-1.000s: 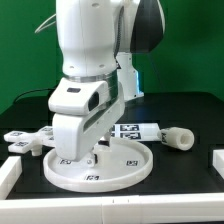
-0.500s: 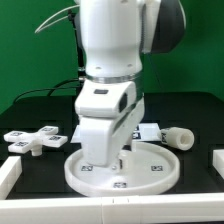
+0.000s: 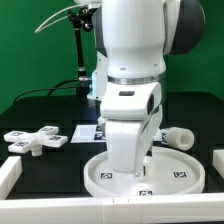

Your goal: Assemble round table

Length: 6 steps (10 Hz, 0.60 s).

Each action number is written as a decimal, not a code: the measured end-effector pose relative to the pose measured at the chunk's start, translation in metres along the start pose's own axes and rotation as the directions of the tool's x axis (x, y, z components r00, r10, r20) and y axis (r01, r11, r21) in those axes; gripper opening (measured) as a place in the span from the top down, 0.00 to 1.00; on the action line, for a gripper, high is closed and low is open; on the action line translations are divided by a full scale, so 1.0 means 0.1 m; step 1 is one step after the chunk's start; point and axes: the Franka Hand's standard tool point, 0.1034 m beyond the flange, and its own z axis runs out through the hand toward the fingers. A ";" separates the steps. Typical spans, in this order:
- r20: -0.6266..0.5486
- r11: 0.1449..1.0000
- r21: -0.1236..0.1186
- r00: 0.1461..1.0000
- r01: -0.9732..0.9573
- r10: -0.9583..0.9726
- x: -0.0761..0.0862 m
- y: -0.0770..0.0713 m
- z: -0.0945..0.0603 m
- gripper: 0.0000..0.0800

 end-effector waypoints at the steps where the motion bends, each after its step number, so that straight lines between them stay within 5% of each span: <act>1: -0.007 1.000 -0.002 1.000 -0.016 0.016 0.07 0.02 0.00 0.48; 6: -0.009 0.999 0.007 0.999 -0.049 0.049 0.27 -0.01 0.01 0.48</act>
Offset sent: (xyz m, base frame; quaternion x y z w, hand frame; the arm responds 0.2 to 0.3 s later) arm 0.0212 0.0209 0.0010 -0.0080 -0.0122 0.0332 0.9993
